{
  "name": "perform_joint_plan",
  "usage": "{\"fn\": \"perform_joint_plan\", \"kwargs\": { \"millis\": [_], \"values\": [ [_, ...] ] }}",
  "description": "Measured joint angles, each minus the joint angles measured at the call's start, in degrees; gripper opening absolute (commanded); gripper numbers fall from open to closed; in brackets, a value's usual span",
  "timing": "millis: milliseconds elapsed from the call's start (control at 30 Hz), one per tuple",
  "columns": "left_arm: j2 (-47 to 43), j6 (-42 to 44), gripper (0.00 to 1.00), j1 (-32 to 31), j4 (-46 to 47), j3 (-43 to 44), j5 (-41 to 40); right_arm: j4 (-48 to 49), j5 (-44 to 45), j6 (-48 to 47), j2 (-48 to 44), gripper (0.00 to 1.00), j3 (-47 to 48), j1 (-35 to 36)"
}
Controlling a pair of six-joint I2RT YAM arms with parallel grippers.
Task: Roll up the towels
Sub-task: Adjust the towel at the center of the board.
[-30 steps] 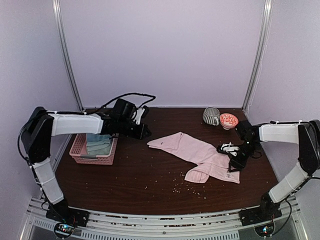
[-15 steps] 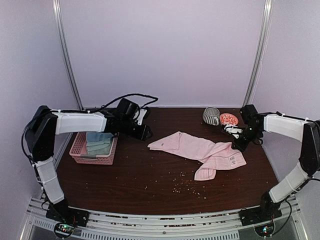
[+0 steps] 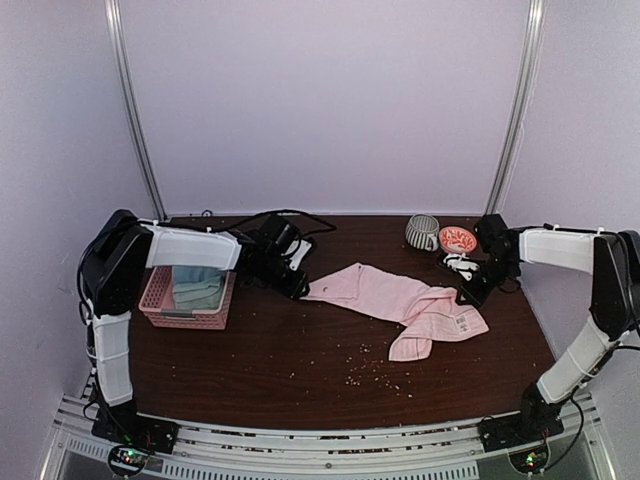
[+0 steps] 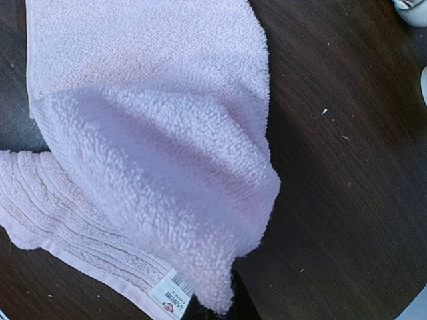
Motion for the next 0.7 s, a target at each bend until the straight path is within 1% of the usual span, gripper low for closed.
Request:
{"fn": "perform_joint_plan", "kwargs": {
  "millis": [67, 200, 267, 367, 433, 567, 633, 700],
  "values": [
    [1.6, 1.4, 0.46, 0.0, -0.1, 1.9, -0.1, 0.0, -0.2, 0.0, 0.0, 0.04, 0.0, 0.0],
    [3.7, 5.7, 0.46, -1.1, -0.7, 4.9, -1.0, 0.0, -0.7, 0.2, 0.0, 0.04, 0.0, 0.0],
    [4.2, 8.1, 0.45, -2.6, -1.2, 6.8, -1.1, 0.0, -1.1, 0.3, 0.1, 0.04, 0.0, 0.0],
    [6.5, 10.7, 0.45, -5.9, -1.2, 12.6, -0.7, 0.1, -1.5, 0.4, 0.6, 0.04, 0.0, 0.0],
    [9.0, 11.8, 0.44, -7.8, -1.0, 16.8, -0.4, 0.1, -1.9, 0.4, 1.1, 0.04, 0.0, 0.0],
    [13.6, 12.6, 0.44, -10.2, -1.6, 21.9, 0.3, 0.1, -2.6, 0.4, 1.4, 0.04, 0.0, 0.0],
    [16.6, 12.6, 0.41, -10.6, -3.1, 24.8, 0.3, 0.1, -2.7, 0.5, 1.5, 0.04, 0.0, 0.0],
    [18.6, 12.5, 0.39, -10.6, -3.9, 26.2, -0.3, 0.1, -2.8, 0.6, 1.6, 0.04, 0.0, 0.0]
  ]
}}
